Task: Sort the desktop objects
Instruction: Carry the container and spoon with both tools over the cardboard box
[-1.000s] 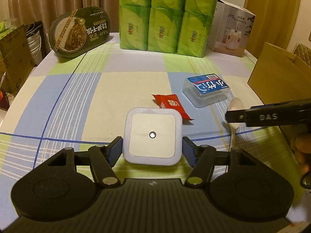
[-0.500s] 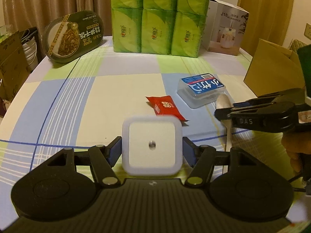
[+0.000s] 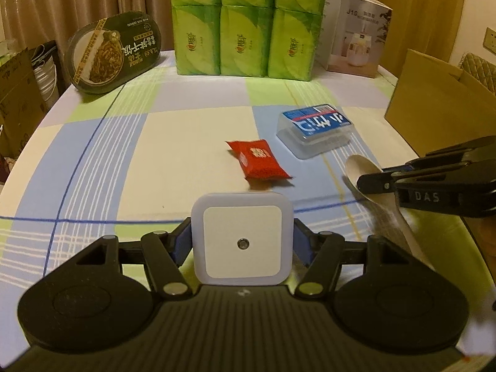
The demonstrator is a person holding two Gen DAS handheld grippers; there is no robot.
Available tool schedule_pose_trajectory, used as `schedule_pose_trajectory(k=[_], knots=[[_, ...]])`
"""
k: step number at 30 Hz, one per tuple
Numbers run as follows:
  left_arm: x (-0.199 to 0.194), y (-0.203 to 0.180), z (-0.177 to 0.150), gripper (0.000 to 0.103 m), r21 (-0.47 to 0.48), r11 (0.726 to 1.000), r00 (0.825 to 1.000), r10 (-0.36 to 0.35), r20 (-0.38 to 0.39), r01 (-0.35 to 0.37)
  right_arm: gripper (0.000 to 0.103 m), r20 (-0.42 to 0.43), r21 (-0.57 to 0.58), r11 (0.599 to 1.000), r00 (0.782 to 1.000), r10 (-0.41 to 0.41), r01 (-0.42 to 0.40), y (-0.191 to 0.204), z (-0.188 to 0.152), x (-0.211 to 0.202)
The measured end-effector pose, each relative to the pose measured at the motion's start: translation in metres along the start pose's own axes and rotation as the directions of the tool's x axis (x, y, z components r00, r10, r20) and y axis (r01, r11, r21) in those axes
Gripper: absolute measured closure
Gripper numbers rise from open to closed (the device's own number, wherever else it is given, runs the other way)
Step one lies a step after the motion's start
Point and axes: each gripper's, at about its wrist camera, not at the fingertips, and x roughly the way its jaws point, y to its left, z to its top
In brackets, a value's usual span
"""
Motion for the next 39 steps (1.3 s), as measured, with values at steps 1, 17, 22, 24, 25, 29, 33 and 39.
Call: schedule_pose_trajectory(k=[1,17,22,24,25,29,33,39], knots=[[-0.003,-0.001,-0.002,0.043,-0.001,1.0,1.0,-0.005,-0.002,0.005,0.098,0.005,0.004,1.0,1.0,0.0,0.0,0.0,0.0,-0.004],[-0.071,-0.022,-0.026,0.043,-0.03,0.998,0.998,-0.056,0.001,0.056,0.098,0.098,0.033,0.999,0.995,0.012,-0.016,0.017,-0.024,-0.09],[-0.083,-0.034,-0.023,0.043,-0.035,0.996,0.996,-0.083,0.024,0.084,0.098,0.12,0.042,0.999,0.993,-0.005,0.0,0.018,-0.028,-0.105],[-0.086,-0.039,-0.021,0.043,-0.031,0.995,0.995,-0.091,0.033,0.092,0.098,0.124,0.048,0.999,0.992,-0.01,0.004,0.017,-0.03,-0.109],[-0.087,-0.042,-0.021,0.043,-0.029,0.995,0.995,-0.096,0.036,0.097,0.098,0.125,0.05,0.999,0.992,-0.013,0.007,0.017,-0.031,-0.111],[-0.089,-0.049,-0.019,0.043,-0.022,0.993,0.993,-0.111,0.041,0.112,0.098,0.138,0.055,0.998,0.99,-0.022,0.014,0.013,-0.03,-0.117],[-0.091,-0.054,-0.018,0.043,-0.014,0.993,0.992,-0.118,0.044,0.118,0.098,0.16,0.056,0.998,0.987,-0.022,0.014,0.011,-0.027,-0.124],[-0.089,-0.058,-0.014,0.043,-0.009,0.992,0.991,-0.124,0.044,0.125,0.098,0.193,0.053,0.998,0.981,-0.023,0.013,0.005,-0.022,-0.133]])
